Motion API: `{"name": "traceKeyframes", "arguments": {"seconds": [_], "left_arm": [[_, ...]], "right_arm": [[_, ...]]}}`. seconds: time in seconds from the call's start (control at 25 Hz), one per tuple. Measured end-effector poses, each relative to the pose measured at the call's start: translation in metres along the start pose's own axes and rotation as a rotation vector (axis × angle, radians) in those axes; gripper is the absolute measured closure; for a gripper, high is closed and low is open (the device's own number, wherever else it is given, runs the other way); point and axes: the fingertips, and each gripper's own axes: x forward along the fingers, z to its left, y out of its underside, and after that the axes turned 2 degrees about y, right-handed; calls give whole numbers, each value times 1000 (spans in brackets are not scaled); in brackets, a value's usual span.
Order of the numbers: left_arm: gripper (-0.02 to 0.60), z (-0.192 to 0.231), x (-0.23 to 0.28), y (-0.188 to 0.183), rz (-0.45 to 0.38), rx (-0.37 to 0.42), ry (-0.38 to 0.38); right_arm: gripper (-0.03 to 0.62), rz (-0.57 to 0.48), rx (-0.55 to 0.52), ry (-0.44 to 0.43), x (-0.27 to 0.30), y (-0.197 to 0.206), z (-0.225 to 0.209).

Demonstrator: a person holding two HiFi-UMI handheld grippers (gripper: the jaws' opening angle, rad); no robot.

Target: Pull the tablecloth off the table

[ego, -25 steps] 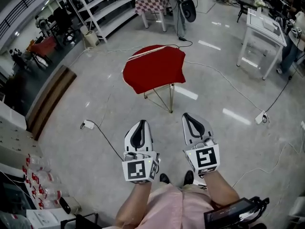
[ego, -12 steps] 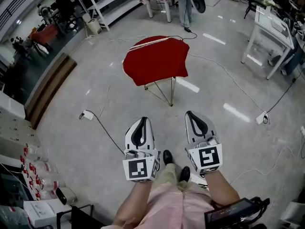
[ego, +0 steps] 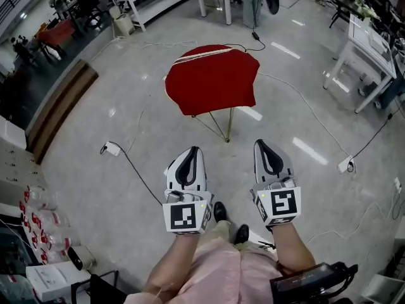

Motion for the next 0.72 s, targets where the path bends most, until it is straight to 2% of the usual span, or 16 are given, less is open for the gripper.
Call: {"name": "traceKeyframes", "arguments": {"seconds": [0.24,0.52,0.72], "left_arm": [[546,30,38,0,-28,-4,17],[546,63,62,-26,-73,-2,29],[546,87,77,-23,-98,2,42]], "right_arm": [[576,-7,-18,8,48,-3,4],[576,-45,-35,13,85,-33,15],[576,-79,-47,30,109,-38,25]]}}
